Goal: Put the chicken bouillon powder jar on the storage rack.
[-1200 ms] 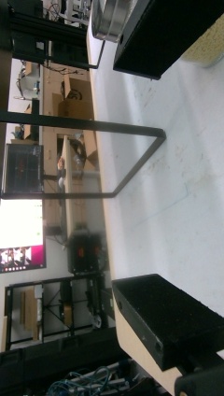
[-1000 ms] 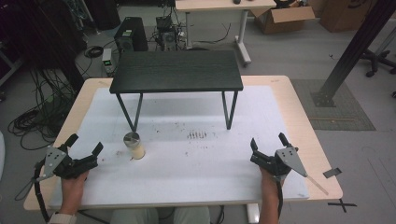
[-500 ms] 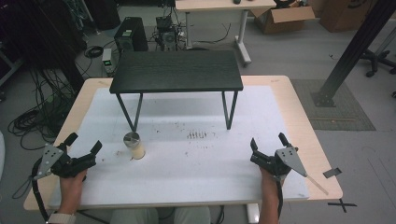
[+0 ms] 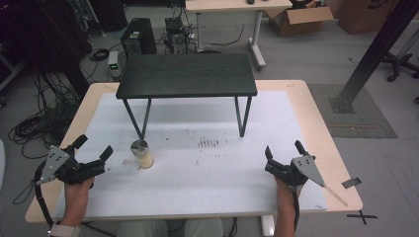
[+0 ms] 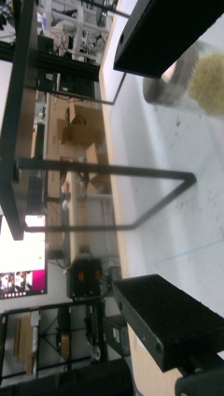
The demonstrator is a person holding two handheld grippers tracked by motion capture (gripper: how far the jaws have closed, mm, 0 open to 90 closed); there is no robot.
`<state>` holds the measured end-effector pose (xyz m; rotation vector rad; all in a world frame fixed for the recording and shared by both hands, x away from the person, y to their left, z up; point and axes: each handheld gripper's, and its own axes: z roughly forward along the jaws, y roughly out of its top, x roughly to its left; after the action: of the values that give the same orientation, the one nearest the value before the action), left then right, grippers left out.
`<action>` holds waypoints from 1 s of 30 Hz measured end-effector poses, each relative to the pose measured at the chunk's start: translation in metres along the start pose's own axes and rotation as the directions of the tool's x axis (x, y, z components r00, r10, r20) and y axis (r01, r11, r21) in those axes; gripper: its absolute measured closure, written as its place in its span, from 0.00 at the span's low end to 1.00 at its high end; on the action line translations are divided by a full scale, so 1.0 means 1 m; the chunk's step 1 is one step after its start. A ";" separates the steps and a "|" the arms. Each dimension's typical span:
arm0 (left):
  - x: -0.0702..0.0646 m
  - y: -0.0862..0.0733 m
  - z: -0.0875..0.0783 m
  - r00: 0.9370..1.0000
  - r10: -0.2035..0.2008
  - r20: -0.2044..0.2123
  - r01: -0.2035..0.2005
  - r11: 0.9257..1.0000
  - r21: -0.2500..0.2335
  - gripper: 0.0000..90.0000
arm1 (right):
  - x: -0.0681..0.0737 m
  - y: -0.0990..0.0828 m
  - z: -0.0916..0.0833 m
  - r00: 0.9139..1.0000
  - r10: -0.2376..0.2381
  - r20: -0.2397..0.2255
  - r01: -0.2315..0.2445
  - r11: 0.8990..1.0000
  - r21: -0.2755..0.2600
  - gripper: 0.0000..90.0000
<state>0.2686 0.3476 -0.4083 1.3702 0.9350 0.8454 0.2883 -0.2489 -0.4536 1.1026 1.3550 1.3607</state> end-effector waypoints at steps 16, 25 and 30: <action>-0.029 0.009 0.017 0.996 0.024 0.084 -0.026 0.999 0.023 0.00 | 0.000 0.000 0.000 1.000 0.000 -0.001 0.000 1.000 0.000 0.00; -0.039 0.006 0.027 0.993 0.030 0.117 -0.035 0.998 0.043 0.00 | 0.000 0.000 0.000 1.000 -0.002 -0.001 0.002 1.000 0.000 0.00; -0.044 0.003 0.033 0.991 0.035 0.129 -0.043 0.997 0.059 0.00 | 0.000 0.000 0.000 1.000 -0.002 -0.001 0.002 1.000 0.001 0.00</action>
<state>0.2813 0.2941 -0.4039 1.4823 0.8432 0.7545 0.2884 -0.2488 -0.4535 1.1012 1.3568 1.3596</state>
